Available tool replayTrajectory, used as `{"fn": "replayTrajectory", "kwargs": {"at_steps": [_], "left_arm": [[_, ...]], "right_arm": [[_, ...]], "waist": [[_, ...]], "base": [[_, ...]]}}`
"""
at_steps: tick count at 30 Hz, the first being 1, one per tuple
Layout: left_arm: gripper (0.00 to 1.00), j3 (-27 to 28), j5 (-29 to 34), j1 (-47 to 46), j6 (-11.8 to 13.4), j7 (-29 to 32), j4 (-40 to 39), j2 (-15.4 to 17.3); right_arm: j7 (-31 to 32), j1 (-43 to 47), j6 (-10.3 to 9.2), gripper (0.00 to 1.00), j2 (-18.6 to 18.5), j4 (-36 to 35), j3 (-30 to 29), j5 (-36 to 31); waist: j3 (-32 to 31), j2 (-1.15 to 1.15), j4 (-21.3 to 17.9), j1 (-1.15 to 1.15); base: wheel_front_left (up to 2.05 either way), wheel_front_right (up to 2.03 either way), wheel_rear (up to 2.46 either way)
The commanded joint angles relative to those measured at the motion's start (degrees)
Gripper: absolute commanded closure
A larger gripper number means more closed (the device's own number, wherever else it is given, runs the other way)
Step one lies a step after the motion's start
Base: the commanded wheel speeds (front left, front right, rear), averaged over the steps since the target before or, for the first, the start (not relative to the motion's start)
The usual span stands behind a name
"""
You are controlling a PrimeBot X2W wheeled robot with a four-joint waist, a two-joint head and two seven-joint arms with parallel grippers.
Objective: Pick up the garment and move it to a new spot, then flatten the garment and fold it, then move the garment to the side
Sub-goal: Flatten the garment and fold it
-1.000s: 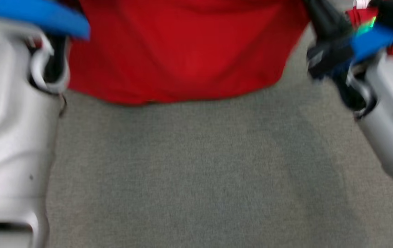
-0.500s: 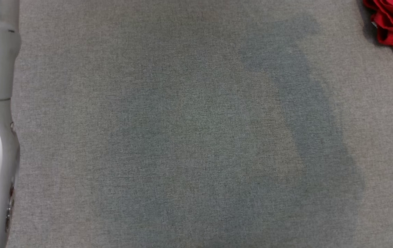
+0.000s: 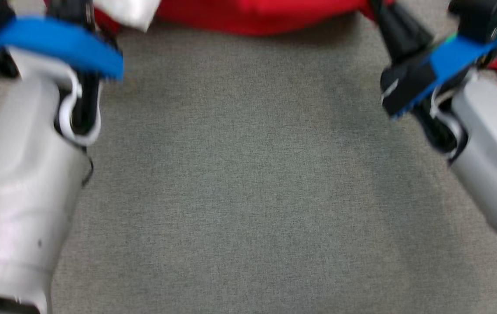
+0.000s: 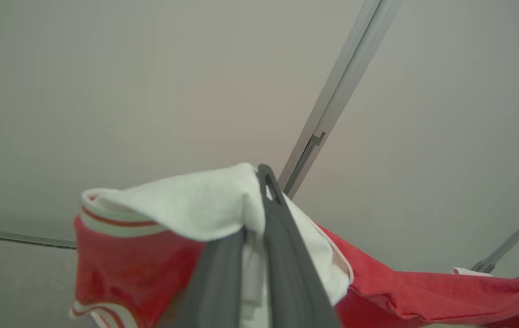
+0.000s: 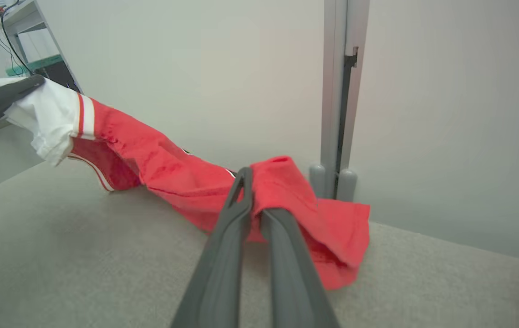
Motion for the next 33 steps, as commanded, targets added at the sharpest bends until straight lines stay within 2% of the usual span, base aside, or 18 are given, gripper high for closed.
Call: {"fn": "replayTrajectory", "kwargs": {"at_steps": [1, 6, 7, 8, 9, 12, 16, 22, 28, 33], "left_arm": [[1.0, 1.32, 0.12, 5.33, -0.46, -0.39, -2.69, 0.81], [1.0, 5.27, 1.12, 19.13, -0.16, -0.35, -8.46, 1.06], [1.0, 7.11, 1.82, 25.56, 0.65, -0.36, -11.53, 0.43], [1.0, 7.11, 1.82, 25.56, 0.65, -0.36, -11.53, 0.43], [1.0, 7.98, 2.63, 31.87, 1.08, -0.36, -14.01, -0.14], [1.0, 9.29, 3.13, 37.17, 1.87, -0.37, -16.46, -0.59], [1.0, 8.14, 4.3, 46.99, 2.98, -0.37, -19.96, -1.57], [1.0, 7.65, 4.11, 57.93, 5.56, -0.38, -25.59, -2.25], [1.0, 7.75, 3.11, 66.29, 8.0, 0.7, -32.16, -1.19], [1.0, 8.12, 2.33, 70.15, 9.6, 2.34, -36.88, 0.13]], "right_arm": [[-0.23, 4.77, 0.02, 1.0, -0.83, -2.22, -0.88, -0.61], [-0.22, 15.44, 0.02, 1.0, -1.29, -6.87, -3.03, -1.86], [-0.22, 20.52, 0.03, 1.0, -1.75, -8.92, -4.43, -2.68], [-0.22, 20.52, 0.03, 1.0, -1.75, -8.92, -4.43, -2.68], [-0.21, 25.81, 0.03, 1.0, -1.78, -10.61, -5.33, -3.16], [-0.21, 30.28, 0.03, 1.0, -2.16, -12.06, -6.21, -4.09], [-0.21, 38.75, 0.03, 1.0, -2.57, -14.64, -8.02, -5.73], [-0.22, 50.12, 0.03, 1.0, -3.52, -18.6, -10.15, -8.25], [-0.22, 60.11, 0.03, 1.0, -4.55, -21.74, -12.48, -9.04], [-0.22, 64.77, 0.03, 1.0, -5.28, -23.56, -12.47, -8.12]], "waist": [[-0.88, -0.01, 0.01, 0.0], [-3.2, -0.01, 0.22, 0.0], [-4.53, -0.01, 0.59, 0.0], [-4.53, -0.01, 0.59, 0.0], [-5.86, -0.01, 0.86, 0.0], [-7.29, -0.01, 1.13, 0.0], [-10.08, -0.01, 1.57, 0.0], [-14.33, -0.01, 2.16, 0.0], [-17.64, -0.01, 2.47, 0.0], [-18.53, -0.01, 2.56, 0.0]], "base": [[0.0, 0.0, 0.0], [0.0, 0.0, 0.0], [0.0, 0.0, 0.0], [0.0, 0.0, 0.0], [0.0, 0.0, 0.0], [0.0, 0.0, 0.0], [0.0, 0.0, 0.0], [0.0, 0.0, 0.0], [0.0, 0.0, 0.0], [0.0, 0.0, 0.0]]}}
